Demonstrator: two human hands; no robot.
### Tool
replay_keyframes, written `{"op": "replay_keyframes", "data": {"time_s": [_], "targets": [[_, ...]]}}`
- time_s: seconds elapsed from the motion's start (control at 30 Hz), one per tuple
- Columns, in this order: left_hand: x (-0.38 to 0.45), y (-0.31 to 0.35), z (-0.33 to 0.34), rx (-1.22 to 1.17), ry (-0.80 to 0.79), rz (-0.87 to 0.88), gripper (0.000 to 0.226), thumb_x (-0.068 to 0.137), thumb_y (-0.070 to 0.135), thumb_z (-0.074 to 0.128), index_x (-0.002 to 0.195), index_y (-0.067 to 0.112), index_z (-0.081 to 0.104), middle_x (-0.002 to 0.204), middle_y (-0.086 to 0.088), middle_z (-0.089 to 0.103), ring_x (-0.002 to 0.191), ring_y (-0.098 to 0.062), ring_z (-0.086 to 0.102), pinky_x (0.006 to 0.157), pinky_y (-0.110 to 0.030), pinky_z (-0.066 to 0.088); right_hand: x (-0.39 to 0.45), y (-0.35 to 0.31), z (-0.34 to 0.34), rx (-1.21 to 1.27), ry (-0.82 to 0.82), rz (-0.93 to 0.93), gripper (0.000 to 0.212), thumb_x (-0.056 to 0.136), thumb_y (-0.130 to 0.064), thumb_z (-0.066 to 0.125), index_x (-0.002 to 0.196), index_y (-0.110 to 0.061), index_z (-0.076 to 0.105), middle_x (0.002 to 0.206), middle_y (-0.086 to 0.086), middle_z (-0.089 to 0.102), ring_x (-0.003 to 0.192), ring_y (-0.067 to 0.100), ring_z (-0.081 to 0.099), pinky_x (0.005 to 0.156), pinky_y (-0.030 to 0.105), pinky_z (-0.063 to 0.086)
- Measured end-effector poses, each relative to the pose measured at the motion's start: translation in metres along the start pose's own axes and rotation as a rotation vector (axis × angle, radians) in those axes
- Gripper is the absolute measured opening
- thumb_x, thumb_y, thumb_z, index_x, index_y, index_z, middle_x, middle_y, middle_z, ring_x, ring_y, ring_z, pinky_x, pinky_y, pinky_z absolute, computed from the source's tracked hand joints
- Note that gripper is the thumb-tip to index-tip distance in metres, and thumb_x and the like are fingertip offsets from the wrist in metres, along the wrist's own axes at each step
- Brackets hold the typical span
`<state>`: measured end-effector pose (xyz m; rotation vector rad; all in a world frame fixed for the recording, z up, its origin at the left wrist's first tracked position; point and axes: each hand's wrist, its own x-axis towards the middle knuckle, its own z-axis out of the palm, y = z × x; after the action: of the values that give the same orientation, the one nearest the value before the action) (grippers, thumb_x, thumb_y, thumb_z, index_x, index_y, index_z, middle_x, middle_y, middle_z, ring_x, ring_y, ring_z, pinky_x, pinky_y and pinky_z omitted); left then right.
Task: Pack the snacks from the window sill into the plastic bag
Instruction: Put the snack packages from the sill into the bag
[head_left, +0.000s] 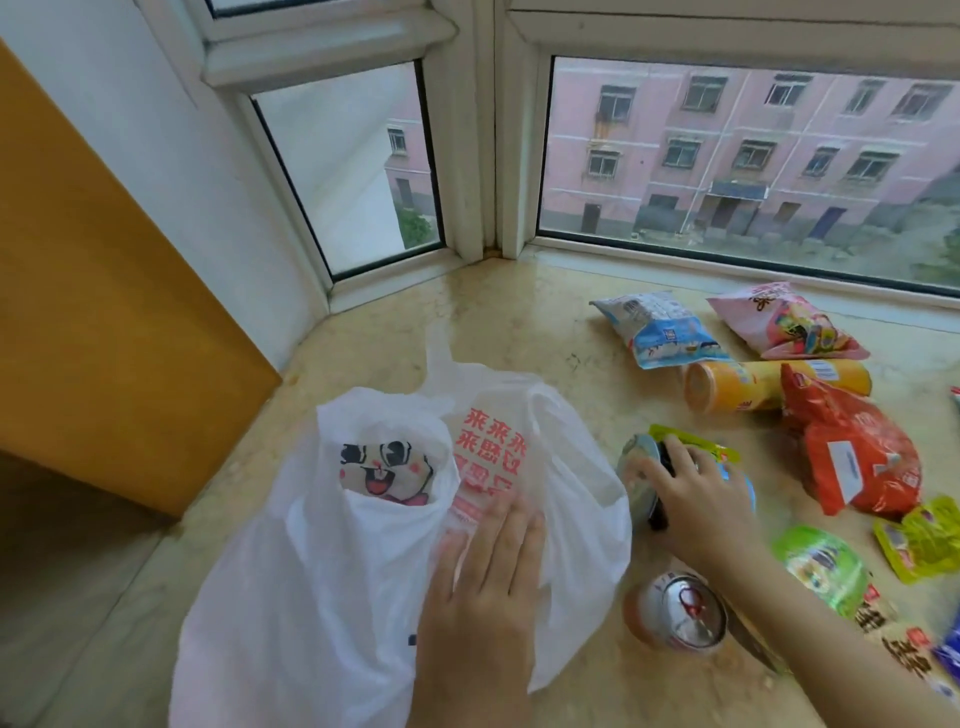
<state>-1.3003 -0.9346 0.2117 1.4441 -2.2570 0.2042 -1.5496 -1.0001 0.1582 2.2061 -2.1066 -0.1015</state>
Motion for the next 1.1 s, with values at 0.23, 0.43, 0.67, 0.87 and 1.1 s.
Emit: {"op": "replay_keyframes", "data": {"time_s": [0.23,0.43,0.67,0.87,1.1], "targets": [[0.038,-0.035,-0.047,0.233,-0.296,-0.213,0.101,0.051,0.009,0.086,0.143,0.016,0.043,0.152,-0.011,0.036,0.141,-0.029,0.03,0.113,-0.052,0.014,-0.008,-0.011,-0.071,0.632,0.405,0.27,0.068,0.051,-0.021,0.091,0.107,-0.017,0.051,0.112,0.01,0.057,0.092,0.031,0.057,0.063,0.037,0.048],[0.043,-0.07,-0.064,0.166,-0.267,-0.389,0.096,0.048,-0.015,0.069,0.137,0.016,0.053,0.14,-0.011,0.053,0.107,-0.03,0.064,0.07,-0.042,0.053,-0.013,-0.06,-0.179,1.246,0.688,0.268,0.072,0.052,-0.022,0.094,0.105,-0.027,0.045,0.104,-0.017,0.051,0.107,0.01,0.056,0.09,0.03,0.049],[0.034,-0.095,-0.066,0.076,-0.237,-0.356,0.08,0.058,-0.004,0.061,0.135,0.017,0.054,0.133,-0.008,0.059,0.098,-0.025,0.069,0.059,-0.035,0.052,0.004,-0.154,-0.162,1.466,0.418,0.05,0.066,0.049,-0.037,0.083,0.105,-0.033,0.049,0.106,-0.024,0.055,0.1,0.004,0.059,0.072,0.014,0.05],[0.013,-0.114,-0.052,0.02,-0.312,-0.379,0.097,0.057,-0.004,0.078,0.144,0.022,0.043,0.143,-0.002,0.05,0.111,-0.021,0.063,0.069,-0.035,0.054,0.022,-0.182,-0.066,1.24,0.221,0.009,0.083,0.053,-0.027,0.088,0.12,-0.043,0.042,0.123,-0.012,0.046,0.108,-0.01,0.051,0.078,0.007,0.046],[-0.002,-0.119,-0.041,-0.039,-0.249,-0.382,0.087,0.068,-0.007,0.061,0.146,0.022,0.037,0.147,0.0,0.046,0.107,-0.02,0.063,0.067,-0.032,0.052,0.034,-0.19,-0.006,1.173,0.122,-0.15,0.093,0.055,-0.013,0.088,0.128,-0.045,0.039,0.137,-0.01,0.029,0.13,0.012,0.038,0.103,0.021,0.041]]}}
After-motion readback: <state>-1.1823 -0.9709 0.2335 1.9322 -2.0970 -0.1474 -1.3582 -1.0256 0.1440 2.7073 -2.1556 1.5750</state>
